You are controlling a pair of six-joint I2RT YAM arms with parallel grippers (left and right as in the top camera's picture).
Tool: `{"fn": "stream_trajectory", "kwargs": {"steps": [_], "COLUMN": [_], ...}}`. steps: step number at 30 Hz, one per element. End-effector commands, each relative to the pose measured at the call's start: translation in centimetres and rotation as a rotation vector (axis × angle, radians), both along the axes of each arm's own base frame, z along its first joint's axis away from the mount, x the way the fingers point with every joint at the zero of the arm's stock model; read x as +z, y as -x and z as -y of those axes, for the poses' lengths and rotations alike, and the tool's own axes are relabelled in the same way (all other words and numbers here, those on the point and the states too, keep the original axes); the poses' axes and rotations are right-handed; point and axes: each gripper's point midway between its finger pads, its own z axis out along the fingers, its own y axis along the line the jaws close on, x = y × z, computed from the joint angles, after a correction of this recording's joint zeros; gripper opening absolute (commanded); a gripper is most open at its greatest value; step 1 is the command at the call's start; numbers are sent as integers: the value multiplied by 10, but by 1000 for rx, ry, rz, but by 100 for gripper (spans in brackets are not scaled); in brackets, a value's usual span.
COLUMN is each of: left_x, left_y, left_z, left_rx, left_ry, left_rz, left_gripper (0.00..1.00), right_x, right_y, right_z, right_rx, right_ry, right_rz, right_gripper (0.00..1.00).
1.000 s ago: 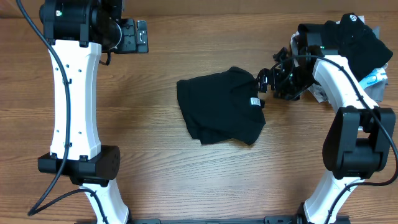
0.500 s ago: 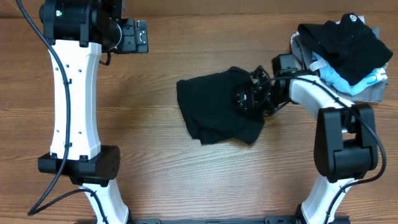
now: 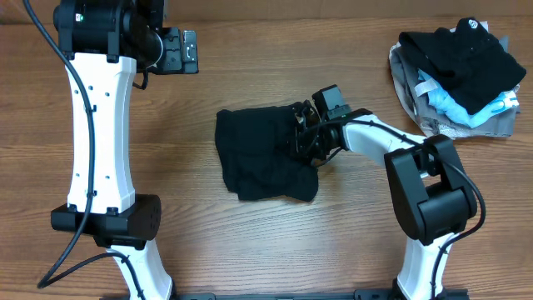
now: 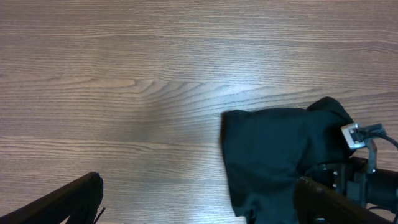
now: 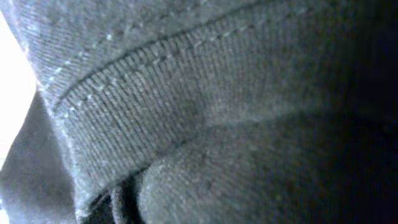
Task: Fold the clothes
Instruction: 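Grasp the folded black shirt with the right gripper and lift it, then carry the shirt to the top-right clothes pile and place it on top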
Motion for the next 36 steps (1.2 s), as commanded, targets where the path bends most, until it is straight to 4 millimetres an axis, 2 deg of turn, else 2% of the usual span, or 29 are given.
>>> {"fn": "stream_trajectory", "kwargs": {"steps": [1, 3, 4, 5, 8, 10, 14, 15, 17, 20, 23, 28, 32, 36], "left_x": [-7, -7, -7, -6, -6, -6, -6, -6, -6, -6, -6, -6, -5, -5], "left_y": [-3, -4, -4, -4, -4, -4, -5, -5, -5, -5, -5, -6, -6, -8], "left_z": [-1, -1, -1, -1, -1, -1, -1, -1, -1, -1, -1, 0, 0, 0], "left_rx": [-21, -21, -21, -21, -21, -21, -21, -21, -20, -20, -20, -20, -20, -20], "left_ry": [-22, -22, -22, -22, -22, -22, -21, -21, -21, -21, -21, -21, -21, -20], "left_rz": [-15, -15, -14, -13, -13, -13, -8, -8, -9, -9, -8, -5, -3, 3], "left_gripper": [100, 100, 100, 100, 100, 100, 100, 100, 100, 100, 100, 100, 100, 100], "right_x": [38, 71, 92, 124, 187, 222, 283, 293, 315, 336, 356, 362, 356, 346], "right_y": [-18, -29, -36, -44, -58, -64, -79, -83, -100, -119, -136, -142, -143, -151], "right_z": [11, 18, 24, 34, 58, 70, 102, 110, 141, 184, 240, 329, 375, 401], "right_rx": [-33, -55, -79, -115, -207, -264, -399, -431, -560, -725, -927, -1287, -1434, -1460], "right_ry": [-120, -173, -199, -237, -283, -313, -360, -368, -377, -391, -356, -223, -149, -150], "right_rz": [22, 68, 97, 144, 251, 322, 483, 511, 585, 662, 783, 886, 929, 952], "right_gripper": [4, 4, 4, 4, 4, 4, 4, 4, 4, 4, 4, 4, 4, 4]}}
